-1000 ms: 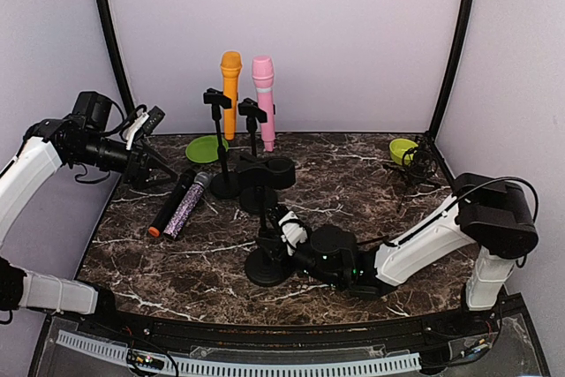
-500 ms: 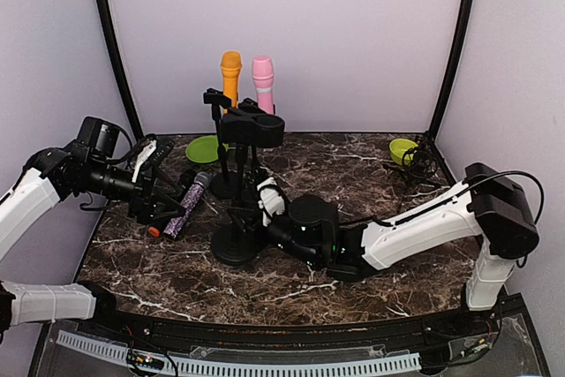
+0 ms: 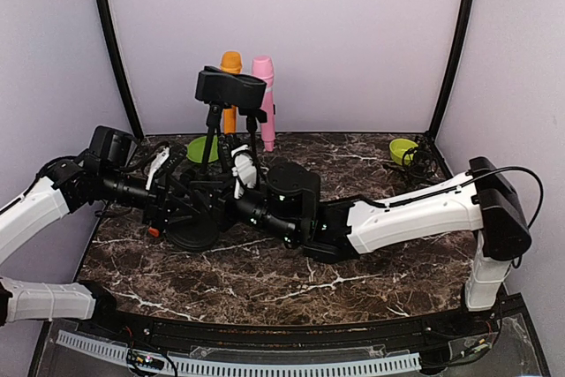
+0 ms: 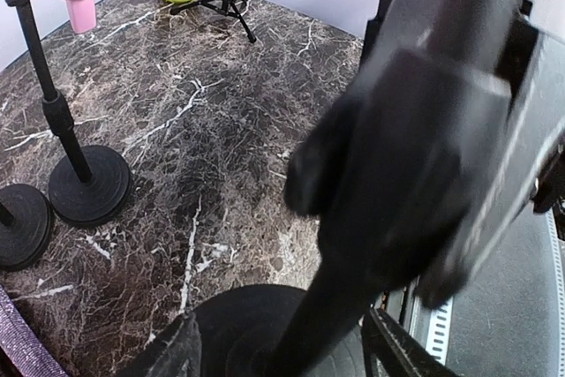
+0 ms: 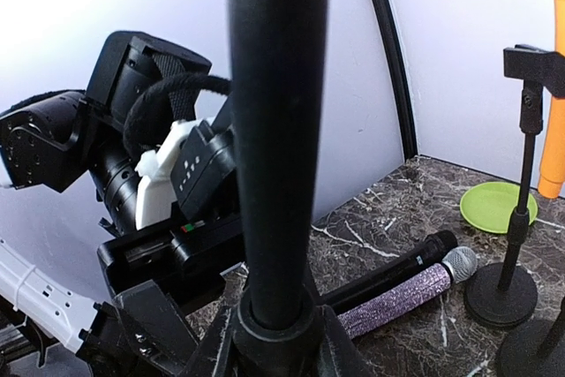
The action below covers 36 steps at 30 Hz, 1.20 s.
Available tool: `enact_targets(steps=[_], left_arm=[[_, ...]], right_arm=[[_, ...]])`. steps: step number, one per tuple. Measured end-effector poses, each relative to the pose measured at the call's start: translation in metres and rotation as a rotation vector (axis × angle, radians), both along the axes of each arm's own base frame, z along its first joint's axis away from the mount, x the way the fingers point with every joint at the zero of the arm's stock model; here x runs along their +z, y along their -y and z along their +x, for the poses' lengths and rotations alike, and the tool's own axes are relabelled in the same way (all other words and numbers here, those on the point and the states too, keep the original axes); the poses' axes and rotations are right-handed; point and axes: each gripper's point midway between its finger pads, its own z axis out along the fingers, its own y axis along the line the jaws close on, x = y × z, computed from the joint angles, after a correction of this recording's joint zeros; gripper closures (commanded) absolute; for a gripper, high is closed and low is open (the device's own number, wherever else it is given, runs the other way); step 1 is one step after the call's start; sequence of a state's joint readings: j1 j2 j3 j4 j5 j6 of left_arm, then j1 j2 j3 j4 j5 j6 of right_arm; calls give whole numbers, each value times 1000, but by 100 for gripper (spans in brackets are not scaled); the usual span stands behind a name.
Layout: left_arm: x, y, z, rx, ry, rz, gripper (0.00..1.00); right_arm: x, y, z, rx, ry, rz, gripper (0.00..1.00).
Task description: Remove the microphone from the stand
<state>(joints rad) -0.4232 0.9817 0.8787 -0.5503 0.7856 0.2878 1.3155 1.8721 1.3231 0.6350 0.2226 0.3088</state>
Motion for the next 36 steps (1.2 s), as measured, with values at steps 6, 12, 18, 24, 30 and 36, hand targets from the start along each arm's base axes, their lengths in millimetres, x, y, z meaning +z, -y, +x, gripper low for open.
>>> enact_targets(steps=[6, 12, 18, 24, 30, 36], left_arm=[[-1, 4, 0, -18, -8, -7, 61], [3, 8, -3, -46, 1, -28, 68], [6, 11, -10, -85, -19, -58, 89], [9, 13, -14, -128, 24, -66, 100], [12, 14, -24, -165, -26, -81, 100], [40, 23, -37, -239, -128, -167, 100]], right_arm=[[-16, -5, -1, 14, -15, -43, 100], [-16, -9, -2, 26, -24, -40, 100], [-2, -16, -6, 61, -32, -3, 100], [2, -16, -6, 70, -62, 20, 100], [1, -12, -10, 136, -94, 65, 100], [26, -4, -24, 350, -110, 202, 100]])
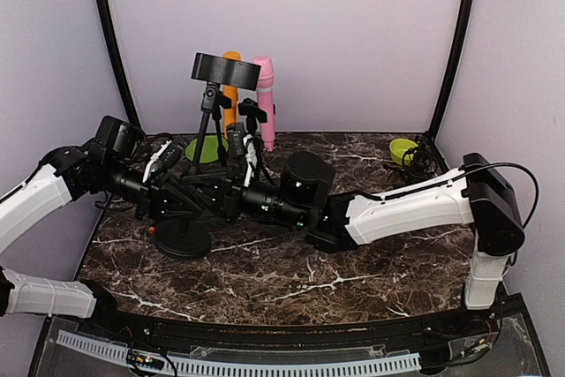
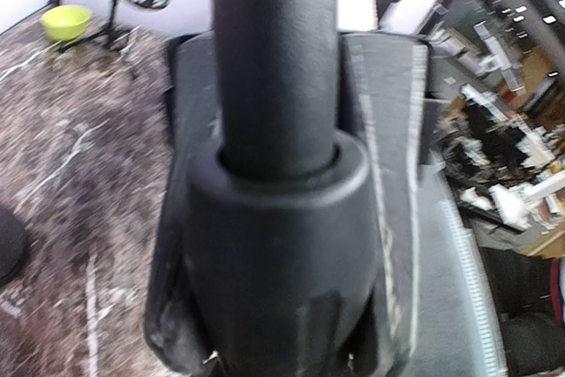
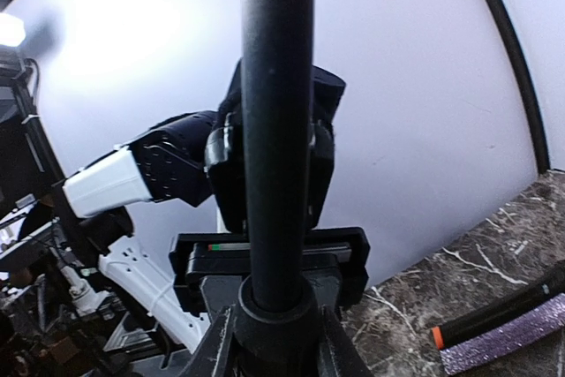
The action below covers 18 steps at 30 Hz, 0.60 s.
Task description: Remove the microphone from the stand
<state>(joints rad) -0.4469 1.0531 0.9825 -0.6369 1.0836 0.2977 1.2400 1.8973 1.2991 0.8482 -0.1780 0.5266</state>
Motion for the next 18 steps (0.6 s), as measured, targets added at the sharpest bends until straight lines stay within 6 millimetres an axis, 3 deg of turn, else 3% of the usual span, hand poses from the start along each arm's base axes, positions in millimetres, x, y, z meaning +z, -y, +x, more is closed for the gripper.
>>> enact_targets(steps=[5, 9, 10, 13, 14, 16, 18], left_arm=[[26, 6, -17, -80, -88, -90, 100], [44, 7, -26, -127, -144, -141, 100], [48, 7, -28, -135, -155, -150, 100], [53, 7, -31, -150, -181, -159, 100], [54, 7, -31, -153, -181, -161, 100], [57, 6, -26, -131, -153, -161, 100], [58, 6, -17, -94, -98, -148, 100]], right_arm=[[25, 6, -17, 154, 4, 102, 99], [41, 7, -23, 269, -20, 196, 89], [44, 7, -23, 300, -25, 219, 82], [48, 9, -25, 347, -42, 243, 43], [47, 10, -27, 355, -45, 241, 34], [46, 14, -29, 338, -40, 228, 21], [45, 20, -29, 262, -38, 188, 17]])
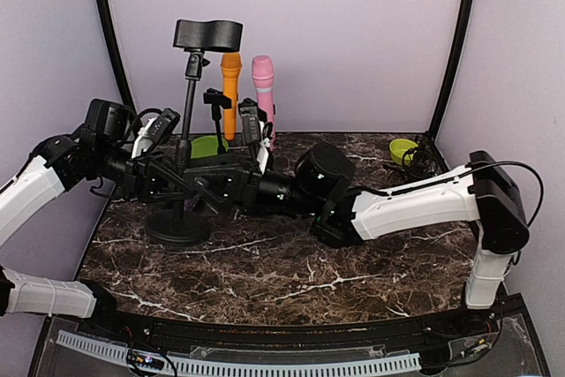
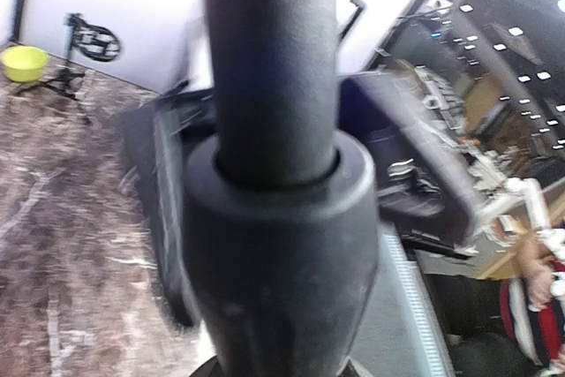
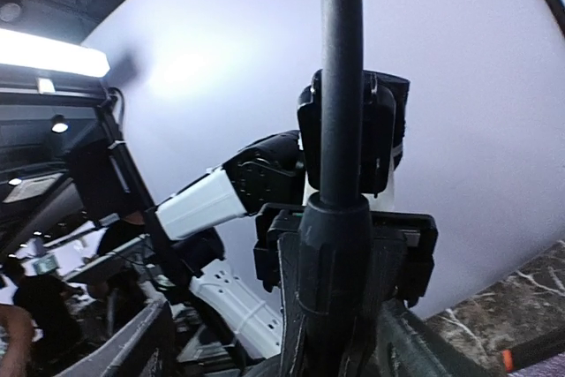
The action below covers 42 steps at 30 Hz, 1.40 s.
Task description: Remove the microphone from the stand
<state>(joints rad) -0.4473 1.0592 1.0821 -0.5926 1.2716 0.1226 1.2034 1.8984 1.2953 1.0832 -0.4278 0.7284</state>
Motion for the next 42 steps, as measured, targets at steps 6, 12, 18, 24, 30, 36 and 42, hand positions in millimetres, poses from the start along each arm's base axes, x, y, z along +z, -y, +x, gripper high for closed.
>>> enact_targets(steps=[6, 12, 18, 24, 30, 36, 42], left_arm=[[-12, -2, 23, 117, 122, 76, 100], [-20, -8, 40, 217, 229, 143, 100], [-15, -12, 46, 273, 311, 140, 100], [-20, -12, 48, 284, 313, 145, 100], [-19, -12, 49, 286, 320, 138, 100], [-20, -12, 49, 288, 307, 142, 100], [-17, -9, 39, 239, 283, 109, 100]], right_arm=[[28, 12, 11, -345, 9, -92, 22], [15, -4, 25, -555, 29, -244, 34], [-12, -19, 45, -704, 52, -373, 46], [-5, -33, 51, -764, 66, -374, 54], [-6, -37, 55, -796, 77, -391, 84], [-9, -36, 55, -784, 80, -381, 93], [-5, -33, 43, -694, 124, -328, 92]])
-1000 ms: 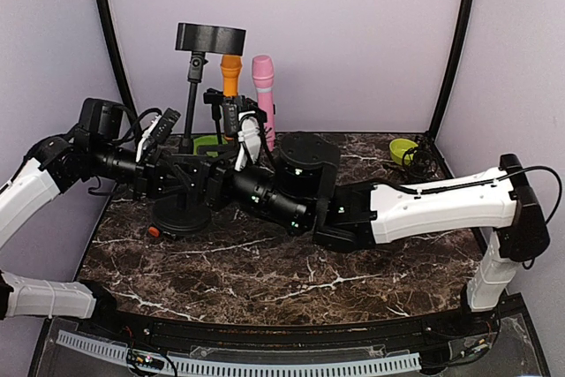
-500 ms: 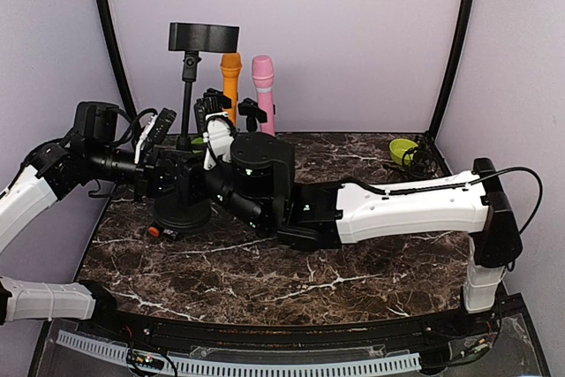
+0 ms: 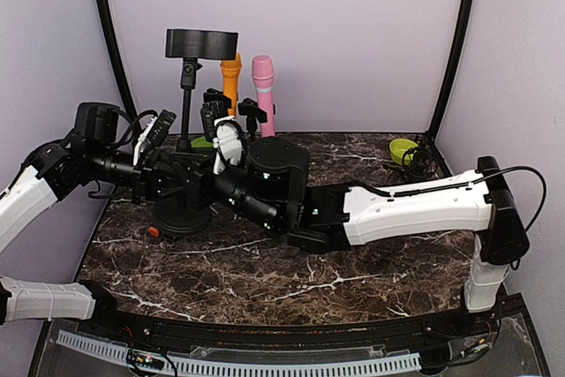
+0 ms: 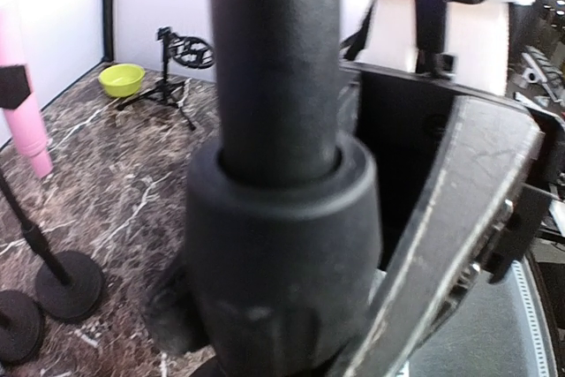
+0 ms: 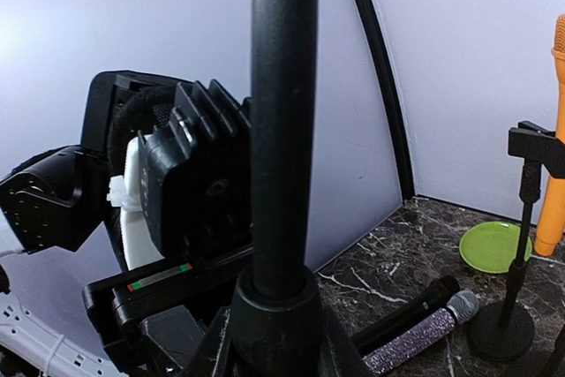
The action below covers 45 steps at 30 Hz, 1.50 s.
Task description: Remove the microphone from the stand
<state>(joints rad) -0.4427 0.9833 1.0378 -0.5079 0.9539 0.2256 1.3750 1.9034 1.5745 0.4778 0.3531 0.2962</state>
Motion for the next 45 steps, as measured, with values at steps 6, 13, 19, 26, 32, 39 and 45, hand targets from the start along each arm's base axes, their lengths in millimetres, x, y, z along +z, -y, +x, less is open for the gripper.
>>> enact_targets(steps=[6, 13, 19, 26, 32, 39, 45], left_arm=[[10, 8, -25, -127, -45, -58, 100], [22, 12, -40, -212, -125, -106, 100], [34, 11, -40, -224, -109, -134, 100], [35, 8, -29, -174, -81, -130, 100], [34, 8, -27, -165, -76, -126, 100], [32, 6, -24, -153, -69, -119, 100], [25, 5, -23, -133, -87, -95, 100]], right_arm=[[9, 10, -26, 267, 40, 127, 91], [22, 19, -42, 542, 6, 232, 71], [34, 25, -49, 604, -3, 288, 27], [48, 41, -53, 505, 44, 308, 27], [56, 37, -52, 471, 69, 290, 36], [66, 26, -44, 420, 88, 271, 46], [62, 20, -39, 363, 88, 237, 46]])
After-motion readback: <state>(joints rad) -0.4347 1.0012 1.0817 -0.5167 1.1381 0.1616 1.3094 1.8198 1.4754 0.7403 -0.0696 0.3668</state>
